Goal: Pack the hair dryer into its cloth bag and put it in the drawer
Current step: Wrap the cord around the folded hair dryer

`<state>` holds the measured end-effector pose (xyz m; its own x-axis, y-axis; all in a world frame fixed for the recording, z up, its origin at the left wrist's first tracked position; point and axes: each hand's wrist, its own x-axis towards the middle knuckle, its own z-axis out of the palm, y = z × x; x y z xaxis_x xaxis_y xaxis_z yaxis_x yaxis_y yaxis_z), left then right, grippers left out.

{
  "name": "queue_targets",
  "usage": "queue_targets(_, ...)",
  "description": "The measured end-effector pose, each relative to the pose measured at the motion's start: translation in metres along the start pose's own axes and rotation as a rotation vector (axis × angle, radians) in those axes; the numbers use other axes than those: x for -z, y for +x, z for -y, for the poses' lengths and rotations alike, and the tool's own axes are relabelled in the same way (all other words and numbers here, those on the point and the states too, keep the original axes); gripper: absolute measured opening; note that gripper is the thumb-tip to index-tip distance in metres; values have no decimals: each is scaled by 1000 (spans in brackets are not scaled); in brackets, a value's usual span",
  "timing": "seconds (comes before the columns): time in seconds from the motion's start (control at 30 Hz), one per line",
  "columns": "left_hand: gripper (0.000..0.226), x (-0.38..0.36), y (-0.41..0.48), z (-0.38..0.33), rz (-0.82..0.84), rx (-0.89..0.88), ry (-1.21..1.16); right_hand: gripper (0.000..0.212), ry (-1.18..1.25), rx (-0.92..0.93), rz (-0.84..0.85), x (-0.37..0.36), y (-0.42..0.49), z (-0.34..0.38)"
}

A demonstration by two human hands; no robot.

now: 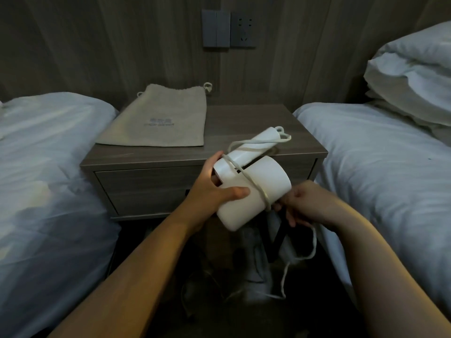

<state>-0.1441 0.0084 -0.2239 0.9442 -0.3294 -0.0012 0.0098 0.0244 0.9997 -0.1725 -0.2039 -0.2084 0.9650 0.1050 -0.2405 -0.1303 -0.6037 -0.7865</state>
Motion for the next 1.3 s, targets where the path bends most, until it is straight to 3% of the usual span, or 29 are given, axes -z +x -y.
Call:
queue_targets(0.33, 107, -7, -1, 0, -105, -25, 179, 23, -406, -25, 208, -5, -10, 10)
queue_targets(0.43, 106, -7, 0, 0, -123, -10, 179, 15, -503, 23, 162, -4, -9, 13)
queue_targets(0.53, 109, -8, 0, -2, -145, -19, 202, 21, -569, 38, 123, -2, -10, 16)
queue_targets(0.63, 106, -14, -4, -1, -130, -51, 277, 41, -600, 22, 140, -3, -14, 16)
queue_targets(0.8, 108, -22, -9, 0, -158, -119, 510, 38, -609, -74, 249, 0, -20, 16)
queue_targets(1.13, 111, -7, -10, -6, -126, -184, 765, 15, -736, 201, -51, 5, -37, 37)
queue_targets(1.3, 110, 4, -11, -5, 60, -204, 906, 10, -829, 291, -176, -9, -43, 52)
